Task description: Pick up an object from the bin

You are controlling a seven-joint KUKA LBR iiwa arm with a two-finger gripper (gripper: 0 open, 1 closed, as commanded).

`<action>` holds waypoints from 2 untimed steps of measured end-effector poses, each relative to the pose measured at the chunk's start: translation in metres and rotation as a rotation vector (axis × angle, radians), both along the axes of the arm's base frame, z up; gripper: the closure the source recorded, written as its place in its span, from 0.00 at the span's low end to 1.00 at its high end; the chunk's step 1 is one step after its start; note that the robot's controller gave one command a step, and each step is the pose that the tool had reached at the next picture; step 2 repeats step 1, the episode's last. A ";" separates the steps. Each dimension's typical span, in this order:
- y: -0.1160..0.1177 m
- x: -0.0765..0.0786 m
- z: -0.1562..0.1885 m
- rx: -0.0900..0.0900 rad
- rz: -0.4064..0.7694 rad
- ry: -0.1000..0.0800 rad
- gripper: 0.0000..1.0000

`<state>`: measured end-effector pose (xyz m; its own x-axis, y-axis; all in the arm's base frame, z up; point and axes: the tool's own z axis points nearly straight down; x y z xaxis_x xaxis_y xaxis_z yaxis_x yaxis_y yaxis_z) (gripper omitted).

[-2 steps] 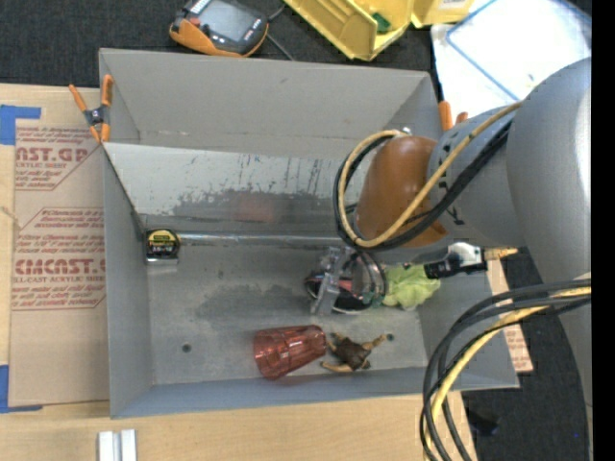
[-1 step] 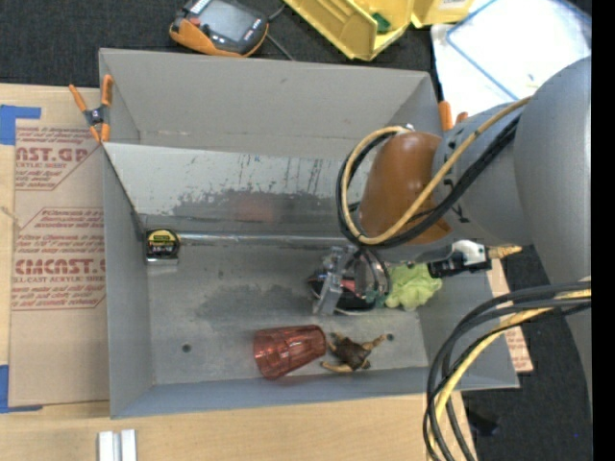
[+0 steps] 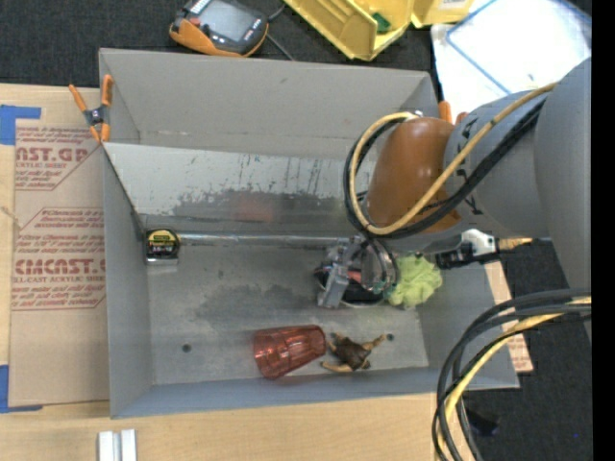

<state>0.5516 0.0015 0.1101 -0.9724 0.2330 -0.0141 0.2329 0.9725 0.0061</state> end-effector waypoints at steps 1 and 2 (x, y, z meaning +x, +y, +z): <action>0.000 0.001 0.028 0.000 0.000 -0.002 1.00; 0.000 0.001 0.028 0.000 0.000 -0.002 1.00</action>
Offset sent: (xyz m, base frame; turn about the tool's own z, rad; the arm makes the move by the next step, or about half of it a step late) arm 0.0006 0.0000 0.0777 0.0004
